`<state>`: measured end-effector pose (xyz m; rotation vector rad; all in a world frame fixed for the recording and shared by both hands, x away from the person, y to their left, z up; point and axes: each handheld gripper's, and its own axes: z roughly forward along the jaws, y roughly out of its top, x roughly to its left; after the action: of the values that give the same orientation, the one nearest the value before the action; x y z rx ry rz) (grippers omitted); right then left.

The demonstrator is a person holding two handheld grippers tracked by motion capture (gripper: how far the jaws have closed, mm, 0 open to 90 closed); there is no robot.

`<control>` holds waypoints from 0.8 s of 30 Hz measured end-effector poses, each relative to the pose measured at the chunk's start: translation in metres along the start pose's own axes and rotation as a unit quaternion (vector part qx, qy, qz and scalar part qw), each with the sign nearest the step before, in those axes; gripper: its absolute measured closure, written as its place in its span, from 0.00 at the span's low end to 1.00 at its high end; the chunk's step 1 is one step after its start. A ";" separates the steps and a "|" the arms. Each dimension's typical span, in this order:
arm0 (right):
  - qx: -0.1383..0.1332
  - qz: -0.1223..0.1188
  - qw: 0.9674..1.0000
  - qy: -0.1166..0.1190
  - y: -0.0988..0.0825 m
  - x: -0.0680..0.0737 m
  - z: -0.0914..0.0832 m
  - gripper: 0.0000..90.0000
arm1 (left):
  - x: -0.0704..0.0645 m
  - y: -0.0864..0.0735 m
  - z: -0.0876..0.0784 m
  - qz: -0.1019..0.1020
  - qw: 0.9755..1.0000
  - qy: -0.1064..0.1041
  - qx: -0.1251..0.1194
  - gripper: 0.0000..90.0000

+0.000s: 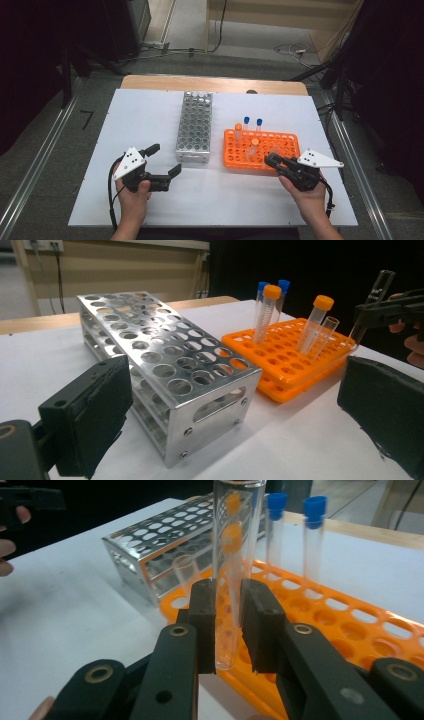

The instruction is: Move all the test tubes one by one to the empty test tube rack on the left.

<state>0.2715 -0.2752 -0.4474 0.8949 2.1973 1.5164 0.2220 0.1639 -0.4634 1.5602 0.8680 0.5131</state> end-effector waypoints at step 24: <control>0.045 -0.037 0.995 0.082 0.000 0.049 0.036 0.82 | -0.046 0.004 0.029 0.001 0.999 -0.023 0.032 0.20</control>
<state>0.2558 -0.2173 -0.4576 0.7308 2.4028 1.5157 0.2155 0.1099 -0.4575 1.6243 0.8547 0.4521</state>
